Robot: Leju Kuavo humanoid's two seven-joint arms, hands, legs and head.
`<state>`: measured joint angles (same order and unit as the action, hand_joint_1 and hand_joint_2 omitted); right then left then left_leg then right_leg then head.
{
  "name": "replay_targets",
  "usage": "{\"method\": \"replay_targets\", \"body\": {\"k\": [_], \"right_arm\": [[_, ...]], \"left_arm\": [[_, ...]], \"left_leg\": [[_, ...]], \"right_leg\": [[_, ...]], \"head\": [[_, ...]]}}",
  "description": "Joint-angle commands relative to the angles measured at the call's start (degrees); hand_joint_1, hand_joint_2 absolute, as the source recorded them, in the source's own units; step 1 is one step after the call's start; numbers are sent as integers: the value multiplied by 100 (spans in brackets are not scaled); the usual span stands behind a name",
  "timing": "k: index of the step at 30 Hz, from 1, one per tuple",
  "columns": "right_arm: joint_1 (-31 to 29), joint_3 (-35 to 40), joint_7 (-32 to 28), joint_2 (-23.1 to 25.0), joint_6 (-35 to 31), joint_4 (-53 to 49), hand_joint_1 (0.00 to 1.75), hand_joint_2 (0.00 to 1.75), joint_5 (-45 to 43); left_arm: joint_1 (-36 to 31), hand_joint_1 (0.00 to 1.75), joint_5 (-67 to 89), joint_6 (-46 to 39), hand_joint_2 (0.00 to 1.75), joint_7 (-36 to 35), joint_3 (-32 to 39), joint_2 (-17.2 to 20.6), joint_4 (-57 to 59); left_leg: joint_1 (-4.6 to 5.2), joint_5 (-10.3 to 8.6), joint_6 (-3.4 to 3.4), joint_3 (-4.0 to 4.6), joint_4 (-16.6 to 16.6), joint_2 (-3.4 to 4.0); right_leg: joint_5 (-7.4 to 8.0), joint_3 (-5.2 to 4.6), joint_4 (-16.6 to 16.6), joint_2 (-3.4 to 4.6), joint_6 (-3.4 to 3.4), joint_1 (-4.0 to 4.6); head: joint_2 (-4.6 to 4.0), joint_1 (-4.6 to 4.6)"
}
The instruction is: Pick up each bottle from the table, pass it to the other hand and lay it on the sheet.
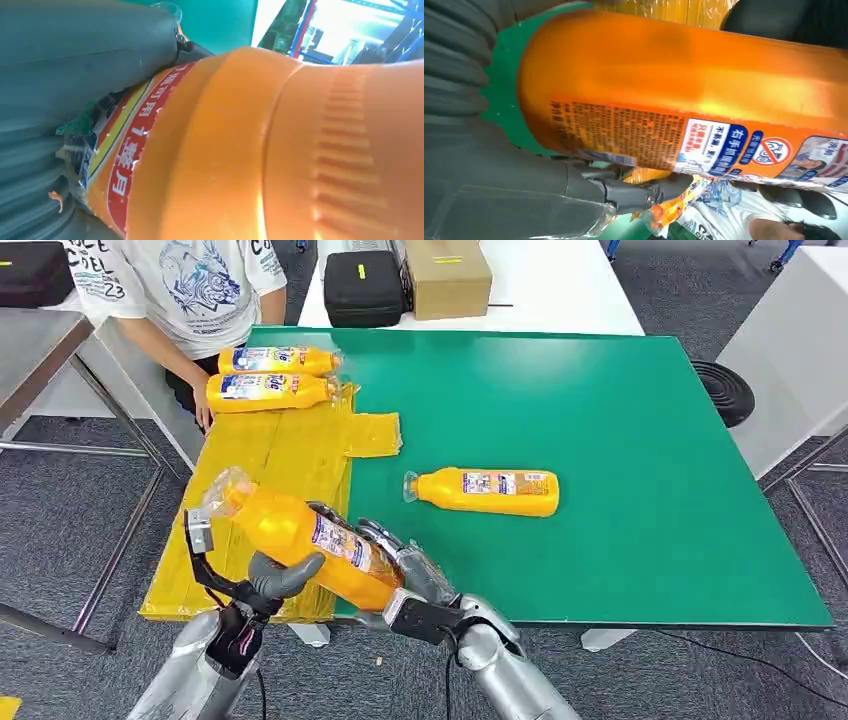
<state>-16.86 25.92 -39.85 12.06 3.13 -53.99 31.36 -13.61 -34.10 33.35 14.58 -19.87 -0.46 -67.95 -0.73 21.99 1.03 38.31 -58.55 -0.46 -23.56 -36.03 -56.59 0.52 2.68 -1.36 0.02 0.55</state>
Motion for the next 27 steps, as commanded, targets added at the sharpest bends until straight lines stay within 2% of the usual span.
{"method": "replay_targets", "body": {"k": [1, 7, 9, 11, 12, 15, 17, 19, 21, 27], "right_arm": [[-103, -102, 103, -39, -53, 289, 0, 0, -22], [101, -251, 183, -124, -178, -187, 0, 0, -30], [212, -279, 260, -165, -224, -403, 0, 0, 43], [365, -312, 372, -222, -265, -665, 0, 0, 158], [467, -334, 429, -263, -272, -816, 0, 0, 226], [623, -388, 516, -341, -310, -1031, 0, 0, 362], [708, -449, 571, -379, -333, -1148, 0, 0, 430], [819, -541, 614, -434, -346, -1277, 0, 0, 472], [880, -612, 619, -459, -345, -1353, 0, 0, 473], [980, -807, 604, -483, -309, -1584, 0, 0, 445]], "left_arm": [[-164, 175, 198, -239, 175, 88, 127, 32, 43], [-451, 175, 930, -1122, 175, 323, 402, 65, 133], [-641, 175, 1588, -1779, 175, 635, 513, 115, 199], [-934, 175, 3058, -3092, 175, 944, 590, 177, 248], [-1149, 175, 3870, -3716, 175, 927, 697, 178, 347], [-1690, 175, 5276, -4608, 175, 761, 852, 352, 747], [-1986, 175, 6124, -4802, 175, 570, 819, 498, 1053], [-2252, 175, 6739, -4598, 175, 448, 750, 618, 1305], [-2324, 175, 6901, -4430, 175, 466, 753, 645, 1343], [-2602, 175, 7502, -3667, 175, 277, 265, 1077, 1513]], "left_leg": [[-3, 10, -1, -23, 2, 0], [-3, 5, -2, -15, 0, -6], [-4, 5, -2, -13, -1, -11], [-7, 7, -2, -15, -3, -13], [-6, 3, -2, -8, -4, -18], [-9, 11, -2, -26, -6, -27], [-8, 0, -3, -10, -2, -17], [-7, 1, -3, -15, -1, -13], [-8, 4, -4, -26, -1, -15], [-5, 2, -3, -13, -1, -6]], "right_leg": [[-9, 26, 5, -7, -12, 6], [-8, 18, 2, -13, -11, 6], [-9, 16, 1, -17, -12, 7], [-11, 21, 0, -20, -14, 10], [-9, 15, -2, -24, -12, 8], [-18, 36, -4, -36, -22, 13], [-6, 16, -1, -24, -15, 9], [-6, 20, -1, -20, -16, 8], [-10, 33, 1, -23, -19, 10], [-5, 15, -1, -12, -14, 6]], "head": [[0, -2], [0, 0], [0, 0], [0, 0], [0, -2], [0, -2], [0, -2], [0, -2], [0, 0], [0, -2]]}}
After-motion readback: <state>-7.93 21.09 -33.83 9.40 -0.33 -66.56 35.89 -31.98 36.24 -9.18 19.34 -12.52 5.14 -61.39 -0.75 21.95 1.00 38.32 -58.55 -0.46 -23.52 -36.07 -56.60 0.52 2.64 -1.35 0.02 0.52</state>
